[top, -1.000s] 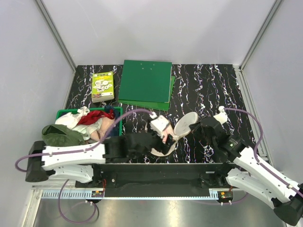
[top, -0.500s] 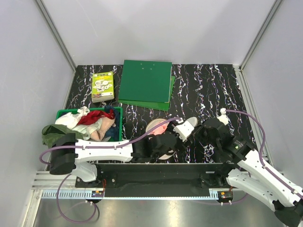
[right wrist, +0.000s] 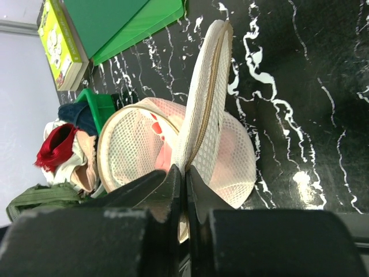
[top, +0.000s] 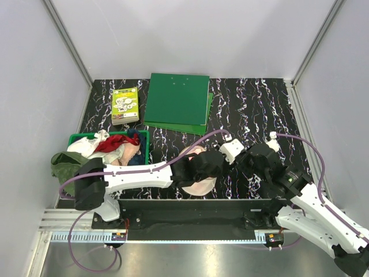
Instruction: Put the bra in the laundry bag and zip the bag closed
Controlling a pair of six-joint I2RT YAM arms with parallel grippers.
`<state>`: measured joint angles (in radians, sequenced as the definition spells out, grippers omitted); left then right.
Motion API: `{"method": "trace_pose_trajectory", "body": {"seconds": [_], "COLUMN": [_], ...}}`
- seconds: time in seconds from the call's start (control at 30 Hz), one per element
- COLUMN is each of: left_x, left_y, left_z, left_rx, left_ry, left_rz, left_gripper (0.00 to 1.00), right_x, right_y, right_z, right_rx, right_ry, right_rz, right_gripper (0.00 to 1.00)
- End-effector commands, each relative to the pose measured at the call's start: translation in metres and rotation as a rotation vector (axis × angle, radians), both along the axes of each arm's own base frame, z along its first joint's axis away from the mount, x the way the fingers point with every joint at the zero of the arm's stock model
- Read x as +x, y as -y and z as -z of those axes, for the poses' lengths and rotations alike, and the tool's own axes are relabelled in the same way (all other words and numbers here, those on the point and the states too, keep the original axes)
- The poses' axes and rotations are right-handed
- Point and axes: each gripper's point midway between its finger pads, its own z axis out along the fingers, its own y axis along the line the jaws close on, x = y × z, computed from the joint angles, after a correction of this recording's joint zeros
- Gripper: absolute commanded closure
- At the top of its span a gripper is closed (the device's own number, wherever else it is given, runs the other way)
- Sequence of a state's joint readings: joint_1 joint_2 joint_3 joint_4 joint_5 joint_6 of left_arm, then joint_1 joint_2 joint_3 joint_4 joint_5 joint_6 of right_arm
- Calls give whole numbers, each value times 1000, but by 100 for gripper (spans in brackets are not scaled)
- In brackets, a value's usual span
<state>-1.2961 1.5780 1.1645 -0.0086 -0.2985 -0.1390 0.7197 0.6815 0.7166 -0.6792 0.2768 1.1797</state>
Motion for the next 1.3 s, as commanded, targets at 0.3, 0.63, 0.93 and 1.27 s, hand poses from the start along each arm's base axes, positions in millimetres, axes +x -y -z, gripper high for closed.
{"method": "trace_pose_trajectory", "body": {"seconds": [0.3,0.63,0.93,1.27], "left_x": [19,37,28,22], "left_y": [-1,-56,-89,-110], "left_z": [-2,-13,-62,-80], "left_rx": [-24,-369,-809,-965], "left_ry": [-86,-399,-539,-572], "left_rz": [-36,-199,-276,-288], "left_gripper": [100,100,100,100], "right_x": [0,-23,-46,-37], "right_y": [-5,1,-51,-62], "right_z": [-38,-44,-5,-3], "right_rx": [76,-106,84,231], "right_ry": [73,133,92,236], "right_rz": [-16,-245,-494,-467], "right_gripper": [70,5,2,3]}}
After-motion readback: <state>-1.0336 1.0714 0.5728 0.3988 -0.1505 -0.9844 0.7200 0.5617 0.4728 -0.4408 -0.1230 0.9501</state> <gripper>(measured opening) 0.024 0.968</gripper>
